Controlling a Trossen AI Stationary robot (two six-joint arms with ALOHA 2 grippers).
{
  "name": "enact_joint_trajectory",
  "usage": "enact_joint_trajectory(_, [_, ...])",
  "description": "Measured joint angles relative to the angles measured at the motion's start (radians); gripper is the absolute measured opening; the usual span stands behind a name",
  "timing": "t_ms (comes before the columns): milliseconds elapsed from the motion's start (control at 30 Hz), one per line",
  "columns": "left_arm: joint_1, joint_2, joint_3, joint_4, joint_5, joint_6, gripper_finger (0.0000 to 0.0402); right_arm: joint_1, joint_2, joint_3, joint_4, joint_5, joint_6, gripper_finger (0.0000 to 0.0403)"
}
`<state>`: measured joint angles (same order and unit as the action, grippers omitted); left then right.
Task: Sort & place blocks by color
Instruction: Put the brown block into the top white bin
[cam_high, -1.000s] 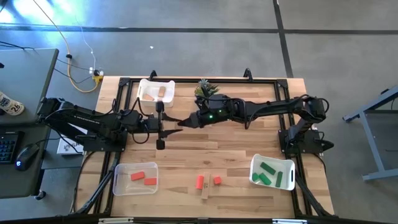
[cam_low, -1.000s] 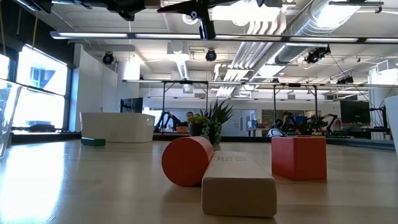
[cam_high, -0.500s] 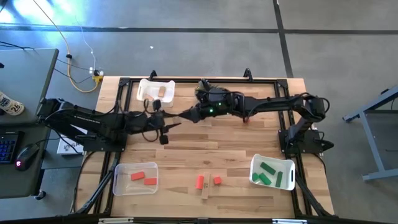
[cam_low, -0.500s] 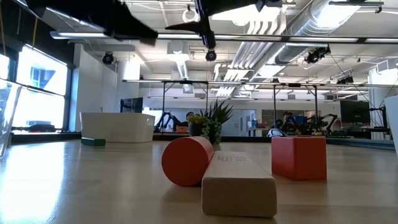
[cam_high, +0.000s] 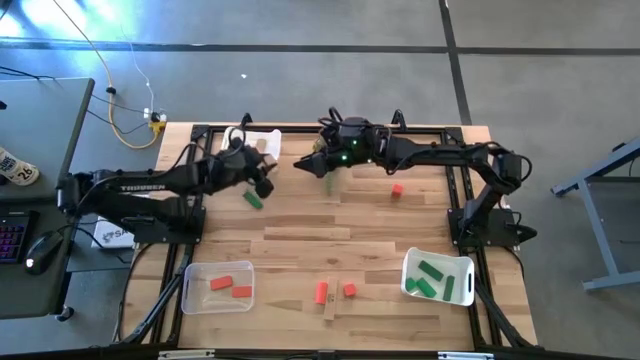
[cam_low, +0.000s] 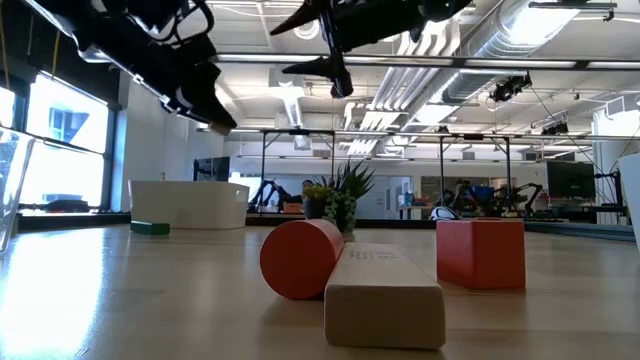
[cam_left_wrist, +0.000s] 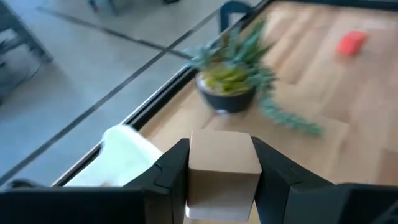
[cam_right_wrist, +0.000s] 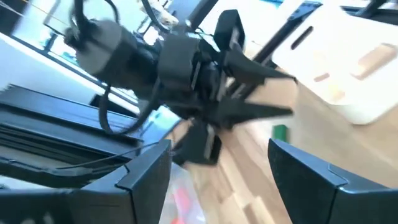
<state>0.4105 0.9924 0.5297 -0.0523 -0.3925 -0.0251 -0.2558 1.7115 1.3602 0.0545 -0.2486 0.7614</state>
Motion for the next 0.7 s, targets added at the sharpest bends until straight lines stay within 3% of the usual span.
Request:
enact_joint_trajectory(400, [0.316,0.009,0.000,-0.123,0.152,-0.068,0.0112,-0.074,0.000,0.000,-0.128,-0.059,-0.064,0.0252])
enact_joint_trajectory(700, [0.411,0.047,0.000,-0.137,0.167,-0.200,0.0148,-0.108,0.000,0.000,-0.143,-0.149,-0.115,0.0252])
